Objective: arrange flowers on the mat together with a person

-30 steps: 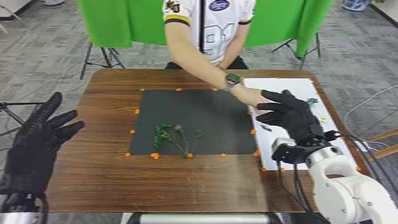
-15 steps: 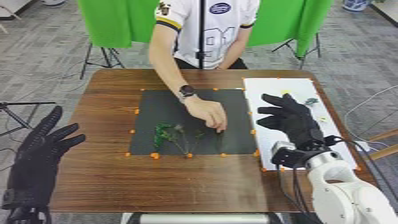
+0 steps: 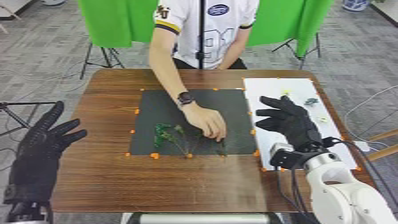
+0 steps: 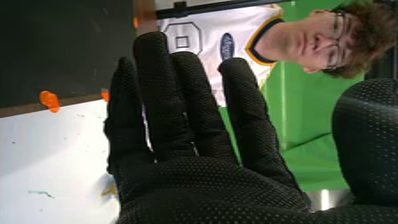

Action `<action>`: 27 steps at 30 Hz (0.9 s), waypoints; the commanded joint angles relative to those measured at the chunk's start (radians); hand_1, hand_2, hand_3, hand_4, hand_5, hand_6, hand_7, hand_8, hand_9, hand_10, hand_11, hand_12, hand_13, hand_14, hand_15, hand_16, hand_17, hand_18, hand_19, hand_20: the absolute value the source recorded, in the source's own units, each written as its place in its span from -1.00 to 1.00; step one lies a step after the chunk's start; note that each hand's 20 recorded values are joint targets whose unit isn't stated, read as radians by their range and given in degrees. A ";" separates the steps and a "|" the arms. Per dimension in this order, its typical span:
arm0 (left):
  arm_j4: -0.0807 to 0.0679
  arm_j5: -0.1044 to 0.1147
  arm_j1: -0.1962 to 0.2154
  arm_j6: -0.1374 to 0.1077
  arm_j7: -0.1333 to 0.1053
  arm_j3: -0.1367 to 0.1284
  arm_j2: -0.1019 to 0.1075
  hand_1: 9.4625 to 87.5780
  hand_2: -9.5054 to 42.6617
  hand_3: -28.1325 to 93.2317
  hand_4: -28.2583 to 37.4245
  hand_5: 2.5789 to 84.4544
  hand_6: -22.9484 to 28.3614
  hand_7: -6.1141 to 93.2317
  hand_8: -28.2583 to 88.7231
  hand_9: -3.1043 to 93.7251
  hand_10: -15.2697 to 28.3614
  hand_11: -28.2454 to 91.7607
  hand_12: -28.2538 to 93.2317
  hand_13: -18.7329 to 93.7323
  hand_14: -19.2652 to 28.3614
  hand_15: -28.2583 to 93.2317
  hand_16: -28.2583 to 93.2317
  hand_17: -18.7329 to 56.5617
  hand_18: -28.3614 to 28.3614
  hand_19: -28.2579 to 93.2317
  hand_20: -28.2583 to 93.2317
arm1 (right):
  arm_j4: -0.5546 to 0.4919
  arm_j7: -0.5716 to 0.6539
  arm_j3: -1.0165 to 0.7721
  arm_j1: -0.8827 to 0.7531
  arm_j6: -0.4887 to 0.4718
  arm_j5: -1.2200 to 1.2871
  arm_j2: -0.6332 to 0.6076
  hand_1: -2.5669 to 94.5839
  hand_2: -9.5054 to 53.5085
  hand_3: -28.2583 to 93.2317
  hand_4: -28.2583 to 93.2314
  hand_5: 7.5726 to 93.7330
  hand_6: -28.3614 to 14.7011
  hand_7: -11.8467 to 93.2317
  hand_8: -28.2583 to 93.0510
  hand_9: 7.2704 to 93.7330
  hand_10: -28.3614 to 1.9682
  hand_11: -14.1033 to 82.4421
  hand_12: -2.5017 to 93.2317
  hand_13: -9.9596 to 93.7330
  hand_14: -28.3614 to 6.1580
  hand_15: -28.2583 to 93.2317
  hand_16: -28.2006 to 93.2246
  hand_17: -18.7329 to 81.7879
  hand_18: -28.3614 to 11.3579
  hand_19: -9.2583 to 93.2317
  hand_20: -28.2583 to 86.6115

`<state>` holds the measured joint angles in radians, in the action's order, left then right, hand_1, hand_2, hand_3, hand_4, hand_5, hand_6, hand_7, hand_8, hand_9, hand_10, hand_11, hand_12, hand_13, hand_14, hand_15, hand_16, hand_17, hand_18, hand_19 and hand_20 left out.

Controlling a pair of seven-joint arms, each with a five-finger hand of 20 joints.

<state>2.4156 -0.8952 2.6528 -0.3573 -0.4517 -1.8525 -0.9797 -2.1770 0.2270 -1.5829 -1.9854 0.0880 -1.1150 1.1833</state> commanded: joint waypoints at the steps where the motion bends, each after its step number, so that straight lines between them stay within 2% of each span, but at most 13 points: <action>1: -0.009 0.005 -0.009 -0.006 0.001 0.008 0.006 -0.85 -0.78 0.72 -1.00 -0.40 -0.06 -0.59 -0.70 -0.31 0.49 -0.16 -0.31 -0.29 0.89 0.34 -0.64 -0.85 0.77 0.13 -0.21 | 0.000 0.004 0.010 0.009 0.014 -0.012 -0.001 -0.58 -0.44 0.61 -0.96 -0.01 0.13 -0.54 -0.71 0.02 -0.47 -0.35 -0.64 0.04 -0.61 0.36 -0.39 -0.37 -0.80 0.39 -0.21; 8: -0.009 0.002 -0.017 -0.011 0.005 0.018 0.005 -0.85 -0.75 0.72 -1.00 -0.40 -0.05 -0.59 -0.70 -0.31 0.50 -0.16 -0.31 -0.28 0.90 0.34 -0.64 -0.84 0.77 0.13 -0.21 | 0.003 0.007 0.005 0.023 0.025 -0.036 -0.016 -0.58 -0.45 0.62 -0.96 -0.01 0.12 -0.54 -0.71 0.03 -0.47 -0.35 -0.64 0.05 -0.60 0.36 -0.39 -0.36 -0.80 0.40 -0.21; 14: -0.005 0.010 -0.016 -0.018 0.003 0.024 0.006 -0.85 -0.73 0.72 -1.00 -0.40 -0.04 -0.58 -0.70 -0.30 0.51 -0.16 -0.31 -0.28 0.90 0.35 -0.64 -0.84 0.77 0.14 -0.21 | 0.004 0.058 0.024 0.063 0.105 -0.156 -0.068 -0.54 -0.49 0.62 -0.95 -0.01 0.12 -0.54 -0.71 0.01 -0.47 -0.35 -0.64 0.07 -0.58 0.41 -0.38 -0.30 -0.78 0.47 -0.20; 17: -0.002 0.008 -0.015 -0.023 0.004 0.026 0.008 -0.84 -0.72 0.72 -1.00 -0.39 -0.03 -0.58 -0.70 -0.30 0.51 -0.16 -0.31 -0.28 0.90 0.35 -0.64 -0.83 0.77 0.15 -0.21 | 0.005 0.122 0.037 0.096 0.149 -0.267 -0.103 -0.50 -0.52 0.63 -0.94 -0.02 0.12 -0.54 -0.71 -0.01 -0.47 -0.35 -0.64 0.10 -0.55 0.45 -0.38 -0.24 -0.78 0.54 -0.19; 19: 0.000 0.006 -0.018 -0.024 0.010 0.025 0.008 -0.84 -0.71 0.72 -1.00 -0.39 -0.03 -0.58 -0.70 -0.30 0.51 -0.16 -0.31 -0.28 0.90 0.35 -0.65 -0.83 0.77 0.15 -0.21 | 0.008 0.194 0.055 0.123 0.171 -0.380 -0.133 -0.48 -0.54 0.63 -0.93 -0.03 0.12 -0.53 -0.71 -0.02 -0.47 -0.35 -0.64 0.11 -0.53 0.47 -0.38 -0.21 -0.77 0.56 -0.20; 20: 0.000 0.004 -0.018 -0.024 0.011 0.026 0.008 -0.84 -0.71 0.72 -1.00 -0.39 -0.03 -0.58 -0.70 -0.30 0.51 -0.16 -0.31 -0.28 0.90 0.35 -0.65 -0.83 0.77 0.15 -0.21 | 0.024 0.262 0.113 0.188 0.206 -0.455 -0.161 -0.47 -0.55 0.64 -0.93 -0.03 0.12 -0.53 -0.71 -0.02 -0.47 -0.35 -0.64 0.12 -0.52 0.48 -0.38 -0.20 -0.76 0.58 -0.20; 25: 0.004 -0.001 -0.023 -0.019 0.023 0.023 0.004 -0.83 -0.71 0.72 -1.00 -0.38 -0.02 -0.58 -0.70 -0.29 0.52 -0.16 -0.32 -0.27 0.90 0.35 -0.65 -0.82 0.77 0.16 -0.21 | 0.064 0.421 0.163 0.246 0.146 -0.743 -0.226 -0.40 -0.61 0.64 -0.92 -0.03 0.12 -0.52 -0.71 -0.03 -0.45 -0.35 -0.64 0.16 -0.47 0.50 -0.39 -0.15 -0.74 0.63 -0.23; 26: 0.007 0.001 -0.019 -0.023 0.019 0.024 0.005 -0.83 -0.71 0.73 -1.00 -0.38 -0.02 -0.58 -0.70 -0.29 0.51 -0.16 -0.32 -0.27 0.90 0.35 -0.65 -0.82 0.78 0.16 -0.21 | 0.080 0.439 0.173 0.258 0.120 -0.797 -0.230 -0.39 -0.62 0.64 -0.91 -0.03 0.12 -0.52 -0.71 -0.03 -0.44 -0.34 -0.64 0.16 -0.46 0.51 -0.41 -0.14 -0.74 0.68 -0.33; 27: 0.006 -0.003 -0.029 -0.017 0.028 0.022 0.001 -0.83 -0.71 0.72 -1.00 -0.38 -0.01 -0.58 -0.70 -0.29 0.51 -0.16 -0.32 -0.27 0.90 0.35 -0.65 -0.82 0.78 0.16 -0.21 | 0.095 0.467 0.195 0.277 0.114 -0.828 -0.245 -0.38 -0.63 0.64 -0.91 -0.03 0.12 -0.52 -0.72 -0.03 -0.43 -0.34 -0.64 0.16 -0.44 0.52 -0.41 -0.14 -0.73 0.70 -0.37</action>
<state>2.4155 -0.8927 2.6289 -0.3716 -0.4467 -1.8313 -0.9721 -2.1456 0.5676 -1.4429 -1.8126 0.2762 -1.6538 1.0138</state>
